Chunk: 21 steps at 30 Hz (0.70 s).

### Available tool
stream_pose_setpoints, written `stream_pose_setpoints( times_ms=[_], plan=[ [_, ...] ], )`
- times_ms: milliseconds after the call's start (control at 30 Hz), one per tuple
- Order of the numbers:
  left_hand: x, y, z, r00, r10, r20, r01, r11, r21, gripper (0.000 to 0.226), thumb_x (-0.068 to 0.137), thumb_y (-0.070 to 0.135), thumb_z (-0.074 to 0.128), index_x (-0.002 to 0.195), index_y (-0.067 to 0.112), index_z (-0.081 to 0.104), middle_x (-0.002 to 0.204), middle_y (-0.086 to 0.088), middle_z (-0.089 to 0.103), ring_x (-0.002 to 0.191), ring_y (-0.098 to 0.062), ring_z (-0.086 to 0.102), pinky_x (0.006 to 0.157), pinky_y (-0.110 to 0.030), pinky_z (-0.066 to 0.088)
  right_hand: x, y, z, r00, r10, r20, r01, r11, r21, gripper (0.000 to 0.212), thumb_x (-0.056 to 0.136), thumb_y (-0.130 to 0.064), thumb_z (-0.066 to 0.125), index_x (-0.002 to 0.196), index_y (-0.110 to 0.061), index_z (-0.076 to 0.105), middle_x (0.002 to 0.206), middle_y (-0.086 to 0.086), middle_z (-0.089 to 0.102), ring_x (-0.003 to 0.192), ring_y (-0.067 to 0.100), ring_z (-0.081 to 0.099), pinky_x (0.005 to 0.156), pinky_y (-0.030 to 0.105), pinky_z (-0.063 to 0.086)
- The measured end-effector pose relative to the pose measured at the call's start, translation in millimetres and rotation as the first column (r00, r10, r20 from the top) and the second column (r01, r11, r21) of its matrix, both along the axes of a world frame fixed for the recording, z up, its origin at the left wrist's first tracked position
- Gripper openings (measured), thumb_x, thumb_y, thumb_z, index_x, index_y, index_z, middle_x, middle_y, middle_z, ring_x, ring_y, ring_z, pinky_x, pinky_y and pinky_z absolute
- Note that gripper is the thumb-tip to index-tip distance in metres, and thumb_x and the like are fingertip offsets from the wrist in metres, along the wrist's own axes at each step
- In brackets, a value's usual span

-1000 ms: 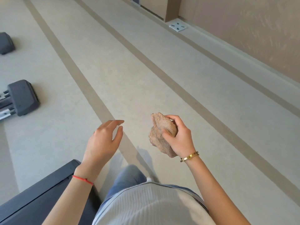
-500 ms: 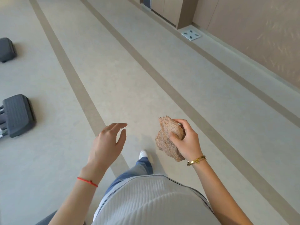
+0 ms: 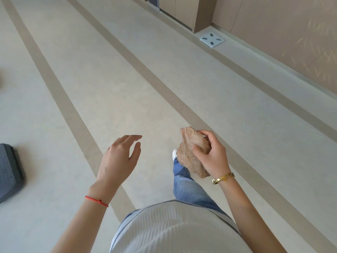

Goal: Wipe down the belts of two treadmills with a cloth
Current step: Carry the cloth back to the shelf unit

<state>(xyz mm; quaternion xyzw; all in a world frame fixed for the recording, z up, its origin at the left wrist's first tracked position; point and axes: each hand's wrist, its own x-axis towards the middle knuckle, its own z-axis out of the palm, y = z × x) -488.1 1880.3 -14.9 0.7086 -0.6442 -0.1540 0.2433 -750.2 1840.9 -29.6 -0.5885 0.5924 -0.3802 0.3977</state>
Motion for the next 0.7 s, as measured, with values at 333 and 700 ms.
stream_pose_setpoints(
  times_ms=[333,700],
  plan=[
    [27.9,-273.9,11.4,0.997,0.075,-0.026,-0.077,0.994,-0.072,0.023,0.098,0.021,0.057,0.117,0.021,0.070,0.113,0.005,0.070,0.064,-0.017,0.051,0.067,-0.030,0.046,21.7,-290.1,7.8,0.999,0.033,0.011,-0.033,0.999,-0.036,0.038,0.080,-0.007,0.073,0.113,-0.022,0.061,0.097,-0.018,0.066,0.088,-0.003,0.061,0.075,0.010,0.046],
    [89.2,-522.2,7.8,0.986,0.163,-0.020,-0.164,0.985,-0.049,0.023,0.098,0.019,0.058,0.117,0.017,0.070,0.111,0.002,0.071,0.088,-0.023,0.069,0.073,-0.030,0.046,97.3,-567.2,6.1,0.992,0.119,0.029,-0.118,0.993,-0.019,0.038,0.080,-0.008,0.074,0.112,-0.024,0.061,0.098,-0.016,0.066,0.088,-0.004,0.061,0.073,0.007,0.044]
  ],
)
